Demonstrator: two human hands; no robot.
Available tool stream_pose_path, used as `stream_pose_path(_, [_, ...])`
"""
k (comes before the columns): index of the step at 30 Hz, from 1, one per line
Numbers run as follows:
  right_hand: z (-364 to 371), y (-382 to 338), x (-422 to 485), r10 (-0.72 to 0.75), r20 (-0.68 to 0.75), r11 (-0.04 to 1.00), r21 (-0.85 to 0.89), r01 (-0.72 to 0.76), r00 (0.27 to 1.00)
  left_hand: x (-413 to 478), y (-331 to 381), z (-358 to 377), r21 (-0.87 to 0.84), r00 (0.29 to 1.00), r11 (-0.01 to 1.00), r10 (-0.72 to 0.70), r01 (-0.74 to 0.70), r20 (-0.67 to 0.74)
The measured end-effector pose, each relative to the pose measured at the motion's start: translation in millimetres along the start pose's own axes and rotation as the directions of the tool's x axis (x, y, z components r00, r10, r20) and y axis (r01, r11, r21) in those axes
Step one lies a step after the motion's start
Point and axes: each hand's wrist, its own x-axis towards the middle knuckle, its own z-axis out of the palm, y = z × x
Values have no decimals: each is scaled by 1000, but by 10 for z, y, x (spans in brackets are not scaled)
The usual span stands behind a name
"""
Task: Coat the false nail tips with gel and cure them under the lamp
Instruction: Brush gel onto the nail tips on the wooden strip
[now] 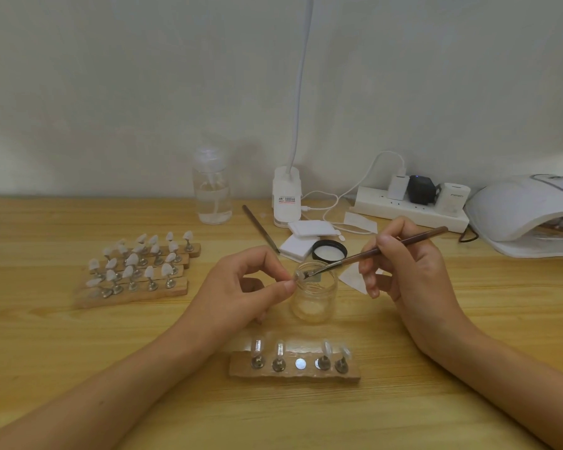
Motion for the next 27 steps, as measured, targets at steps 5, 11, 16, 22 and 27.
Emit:
stream_pose_path(5, [-2,-17,2,-22,13,997,73,21,1000,1,3,5,-1,1000,1000,-4,4,-2])
stream_pose_path(11, [-16,13,-1,6,-9,1000,2,-6,1000,3,-3,2,-4,1000,1000,-10,10,5])
stream_pose_path(16, [2,-13,-2,-21,28,996,90,19,999,4,1,1,1,1000,1000,-8,8,2])
stream_pose_path(22, [2,-10,-7,6,0,1000,14,-6,1000,2,7,5,1,1000,1000,-10,10,0])
stream_pose_path(27, [13,-27,-1,-18,38,995,100,14,999,4,9,6,-6,1000,1000,-10,10,1])
